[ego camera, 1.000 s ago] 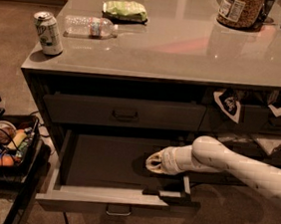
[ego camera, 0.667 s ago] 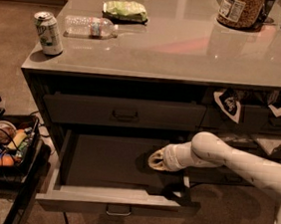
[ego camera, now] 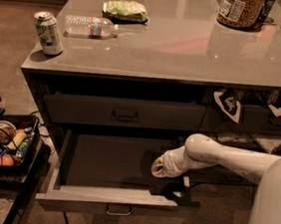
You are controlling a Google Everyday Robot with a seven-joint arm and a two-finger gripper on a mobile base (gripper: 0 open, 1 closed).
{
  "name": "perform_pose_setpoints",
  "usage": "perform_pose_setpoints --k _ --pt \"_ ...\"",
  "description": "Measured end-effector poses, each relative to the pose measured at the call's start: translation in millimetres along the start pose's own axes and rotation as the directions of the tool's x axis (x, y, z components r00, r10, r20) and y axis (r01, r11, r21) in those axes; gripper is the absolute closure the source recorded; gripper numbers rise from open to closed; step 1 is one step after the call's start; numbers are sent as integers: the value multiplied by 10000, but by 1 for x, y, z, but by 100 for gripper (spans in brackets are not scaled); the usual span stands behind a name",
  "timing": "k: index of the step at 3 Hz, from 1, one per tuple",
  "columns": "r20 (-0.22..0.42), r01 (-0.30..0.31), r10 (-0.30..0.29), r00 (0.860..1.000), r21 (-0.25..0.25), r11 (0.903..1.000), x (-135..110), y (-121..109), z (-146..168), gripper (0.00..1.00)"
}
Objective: Open middle drawer
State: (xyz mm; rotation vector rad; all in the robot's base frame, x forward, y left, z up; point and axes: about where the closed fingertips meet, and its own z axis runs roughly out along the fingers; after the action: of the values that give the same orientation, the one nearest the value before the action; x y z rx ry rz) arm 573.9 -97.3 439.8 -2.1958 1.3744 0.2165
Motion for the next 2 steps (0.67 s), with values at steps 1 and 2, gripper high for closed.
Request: perform_pose_setpoints --k 1,2 --pt "-83 -292 288 9996 -472 9985 0 20 11 100" --pt "507 -735 766 9958 -600 9955 1 33 23 100"
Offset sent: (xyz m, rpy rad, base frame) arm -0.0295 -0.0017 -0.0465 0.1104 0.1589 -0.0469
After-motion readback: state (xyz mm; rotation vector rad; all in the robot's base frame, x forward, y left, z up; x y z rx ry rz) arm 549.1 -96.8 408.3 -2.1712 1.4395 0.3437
